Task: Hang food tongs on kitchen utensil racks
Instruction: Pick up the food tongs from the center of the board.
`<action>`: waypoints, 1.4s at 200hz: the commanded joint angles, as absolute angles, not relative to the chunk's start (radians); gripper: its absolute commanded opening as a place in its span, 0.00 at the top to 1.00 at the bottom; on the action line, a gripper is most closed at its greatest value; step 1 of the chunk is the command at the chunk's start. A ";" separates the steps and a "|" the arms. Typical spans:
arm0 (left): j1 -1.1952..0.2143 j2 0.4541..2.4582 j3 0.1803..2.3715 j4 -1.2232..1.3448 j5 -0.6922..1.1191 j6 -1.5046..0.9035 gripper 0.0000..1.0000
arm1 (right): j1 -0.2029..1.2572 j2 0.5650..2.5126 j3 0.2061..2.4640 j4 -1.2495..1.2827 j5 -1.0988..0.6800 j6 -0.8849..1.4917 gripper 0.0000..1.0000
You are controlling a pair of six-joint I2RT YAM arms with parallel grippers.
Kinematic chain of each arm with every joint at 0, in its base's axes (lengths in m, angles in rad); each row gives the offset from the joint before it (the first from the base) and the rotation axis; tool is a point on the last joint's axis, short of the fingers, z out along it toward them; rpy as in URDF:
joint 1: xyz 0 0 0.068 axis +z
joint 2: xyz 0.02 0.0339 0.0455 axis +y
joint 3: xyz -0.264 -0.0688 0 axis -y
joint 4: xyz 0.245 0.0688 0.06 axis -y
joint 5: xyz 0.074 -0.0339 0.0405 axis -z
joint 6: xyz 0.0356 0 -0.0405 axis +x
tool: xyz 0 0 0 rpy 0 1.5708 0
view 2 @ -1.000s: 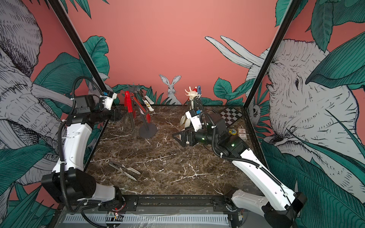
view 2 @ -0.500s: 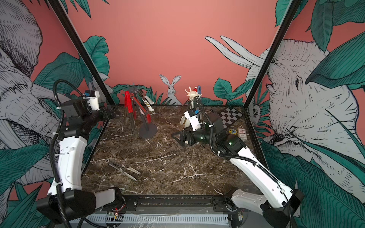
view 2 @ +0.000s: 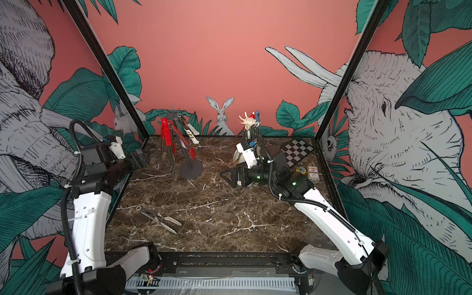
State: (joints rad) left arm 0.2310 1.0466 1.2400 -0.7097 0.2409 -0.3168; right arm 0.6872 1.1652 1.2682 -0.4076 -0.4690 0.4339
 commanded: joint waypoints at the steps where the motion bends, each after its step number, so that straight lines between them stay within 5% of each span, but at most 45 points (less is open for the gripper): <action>1: 0.234 0.991 1.191 -0.821 0.215 -0.395 0.01 | 0.684 1.166 1.255 -0.360 -0.482 0.433 0.01; 84: 0.230 0.844 1.010 -1.037 0.125 -0.561 0.04 | 0.682 1.176 1.234 -0.381 -0.450 0.433 0.01; 195: 0.097 0.916 0.870 -1.093 0.024 -0.841 0.07 | 0.676 1.153 1.183 -0.369 -0.427 0.443 0.01; 280: 0.060 0.918 0.735 -1.108 -0.008 -0.975 0.23 | 0.661 1.131 1.141 -0.359 -0.420 0.444 0.01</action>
State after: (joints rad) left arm 0.0639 0.9348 0.7547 -1.0691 0.0368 -0.9180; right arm 0.6708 1.1522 1.1572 -0.3992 -0.4255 0.4408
